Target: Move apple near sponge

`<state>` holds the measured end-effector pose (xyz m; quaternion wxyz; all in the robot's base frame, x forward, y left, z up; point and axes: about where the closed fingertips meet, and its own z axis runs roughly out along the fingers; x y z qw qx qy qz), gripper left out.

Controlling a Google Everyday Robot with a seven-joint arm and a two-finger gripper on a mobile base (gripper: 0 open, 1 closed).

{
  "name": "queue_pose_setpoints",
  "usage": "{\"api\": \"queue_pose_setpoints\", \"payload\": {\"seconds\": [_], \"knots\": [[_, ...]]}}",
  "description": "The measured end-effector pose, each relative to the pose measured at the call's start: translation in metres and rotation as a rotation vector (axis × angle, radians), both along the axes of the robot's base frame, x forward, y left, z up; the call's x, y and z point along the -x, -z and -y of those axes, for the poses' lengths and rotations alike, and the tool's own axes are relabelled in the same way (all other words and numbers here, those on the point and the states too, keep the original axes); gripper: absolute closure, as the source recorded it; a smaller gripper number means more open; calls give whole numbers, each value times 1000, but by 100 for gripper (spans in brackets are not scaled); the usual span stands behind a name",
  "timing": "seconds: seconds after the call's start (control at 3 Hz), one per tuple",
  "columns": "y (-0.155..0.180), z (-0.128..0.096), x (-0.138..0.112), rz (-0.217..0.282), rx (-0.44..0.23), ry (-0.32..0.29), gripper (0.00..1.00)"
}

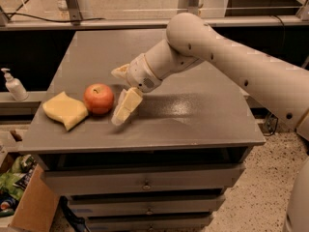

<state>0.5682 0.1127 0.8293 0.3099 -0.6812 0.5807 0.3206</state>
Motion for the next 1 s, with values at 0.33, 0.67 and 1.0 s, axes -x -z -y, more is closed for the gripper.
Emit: {"api": "queue_pose_setpoints", "payload": {"seconds": [0.33, 0.67, 1.0], "knots": [[-10, 44, -6, 3, -43, 105, 0], [-14, 112, -11, -7, -112, 249, 0], [-15, 128, -9, -9, -117, 278, 0]]}}
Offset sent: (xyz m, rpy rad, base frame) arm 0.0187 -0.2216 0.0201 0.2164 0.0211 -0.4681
